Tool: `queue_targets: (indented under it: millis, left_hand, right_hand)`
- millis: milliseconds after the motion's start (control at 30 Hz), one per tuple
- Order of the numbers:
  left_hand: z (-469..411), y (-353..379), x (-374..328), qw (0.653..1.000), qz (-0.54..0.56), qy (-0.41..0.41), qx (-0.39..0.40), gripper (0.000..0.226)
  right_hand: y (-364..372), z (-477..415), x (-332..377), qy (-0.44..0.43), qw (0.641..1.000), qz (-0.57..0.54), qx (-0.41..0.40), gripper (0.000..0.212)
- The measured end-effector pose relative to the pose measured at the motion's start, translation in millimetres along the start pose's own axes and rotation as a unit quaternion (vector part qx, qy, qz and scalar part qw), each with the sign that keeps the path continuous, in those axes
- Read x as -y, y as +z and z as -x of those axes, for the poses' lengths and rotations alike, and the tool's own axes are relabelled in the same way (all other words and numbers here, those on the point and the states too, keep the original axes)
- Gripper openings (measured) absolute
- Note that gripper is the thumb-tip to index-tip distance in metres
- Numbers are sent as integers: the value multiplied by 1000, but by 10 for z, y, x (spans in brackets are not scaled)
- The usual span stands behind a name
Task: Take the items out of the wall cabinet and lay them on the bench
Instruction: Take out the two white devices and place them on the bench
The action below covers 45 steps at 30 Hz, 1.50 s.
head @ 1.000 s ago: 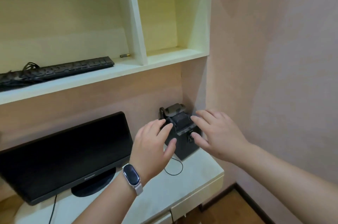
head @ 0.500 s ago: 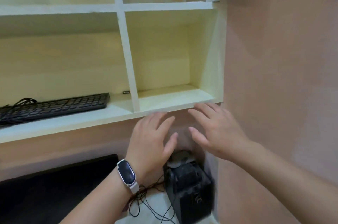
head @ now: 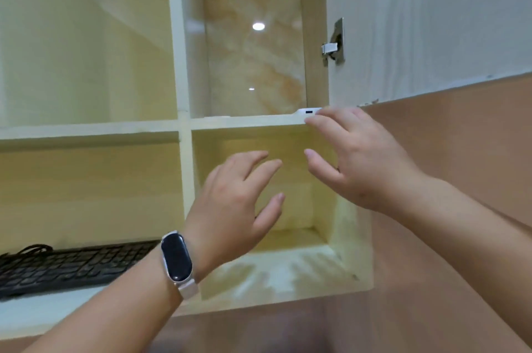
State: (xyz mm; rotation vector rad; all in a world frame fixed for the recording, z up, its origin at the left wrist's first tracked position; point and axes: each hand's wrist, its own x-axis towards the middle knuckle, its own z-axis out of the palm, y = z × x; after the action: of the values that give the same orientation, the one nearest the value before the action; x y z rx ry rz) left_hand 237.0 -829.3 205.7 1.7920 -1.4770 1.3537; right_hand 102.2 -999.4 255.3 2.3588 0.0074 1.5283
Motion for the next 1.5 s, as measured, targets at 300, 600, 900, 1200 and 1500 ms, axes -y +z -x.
queue_targets:
  millis: [300,600,900,1200,1500]
  left_hand:
    - [-1019,-354,342,997,4,-4,74,58]
    - [-1623,-423,484,938,-12,-138,319,43]
    - [-1884,-191,511,820,-214,-197,493,26]
    - [-1761,-291,460,874,-181,-220,393,26]
    - [-1376,-498,295,946,-114,-162,257,58]
  right_hand:
    - [-64,-795,-11,-28,965,109,235,69]
    - [81,-1034,-58,22,926,161,342,87]
    - [138,-1170,-52,48,916,116,381,67]
    - [119,-958,-25,25,962,45,267,51]
    - [73,-659,-68,-38,993,80,83,27]
